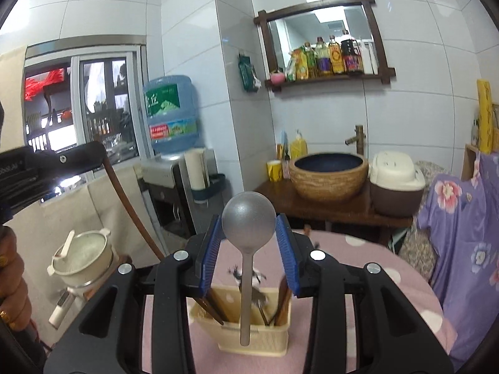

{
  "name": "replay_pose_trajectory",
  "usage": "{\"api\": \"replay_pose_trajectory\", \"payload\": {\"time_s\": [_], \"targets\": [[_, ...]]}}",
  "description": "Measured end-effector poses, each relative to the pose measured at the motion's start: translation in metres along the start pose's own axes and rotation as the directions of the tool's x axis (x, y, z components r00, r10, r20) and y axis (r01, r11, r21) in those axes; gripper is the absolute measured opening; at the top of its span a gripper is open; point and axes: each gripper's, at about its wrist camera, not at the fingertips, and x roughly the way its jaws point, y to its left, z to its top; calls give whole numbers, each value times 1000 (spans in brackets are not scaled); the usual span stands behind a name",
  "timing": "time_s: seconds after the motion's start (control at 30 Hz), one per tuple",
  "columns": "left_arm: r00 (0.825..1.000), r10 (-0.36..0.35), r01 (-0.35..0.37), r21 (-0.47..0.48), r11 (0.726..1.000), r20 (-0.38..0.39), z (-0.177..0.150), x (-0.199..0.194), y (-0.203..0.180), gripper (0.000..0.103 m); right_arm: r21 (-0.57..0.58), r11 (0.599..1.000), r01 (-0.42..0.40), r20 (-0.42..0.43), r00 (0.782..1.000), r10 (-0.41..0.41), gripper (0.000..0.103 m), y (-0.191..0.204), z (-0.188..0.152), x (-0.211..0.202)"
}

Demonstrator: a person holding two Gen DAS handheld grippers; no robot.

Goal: Organize utensils
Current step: 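Lift and carry the chopstick and spoon upright over the cream basket with both tools, then lower the chopstick and spoon into the basket and open both tools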

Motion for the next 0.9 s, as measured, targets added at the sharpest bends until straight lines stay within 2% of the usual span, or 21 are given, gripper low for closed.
{"api": "replay_pose_trajectory", "payload": {"time_s": [0.07,0.13,0.37,0.5,0.63,0.8,0.9], "targets": [[999,31,-32,21,999,15,3,6,-2,8,-13,1000,22,5,1000,-22,37,4,-2,17],[999,39,-39,23,999,-6,-4,16,0,8,-6,999,44,-10,999,-44,37,3,-14,32],[991,91,-92,-2,996,-95,-62,55,21,8,-52,992,111,-19,994,-112,37,-1,-75,61],[984,91,-97,-35,995,-155,-93,71,32,8,-48,990,130,-52,990,-133,37,-6,-101,69],[979,108,-115,-27,993,-175,-117,76,37,8,-53,990,130,-86,987,-134,37,-11,-120,73],[971,115,-125,-32,992,-211,-135,83,43,8,-65,990,127,-116,984,-134,37,-11,-138,77],[970,111,-123,-41,992,-216,-138,81,44,8,-64,990,126,-101,986,-132,37,-12,-143,73]]}}
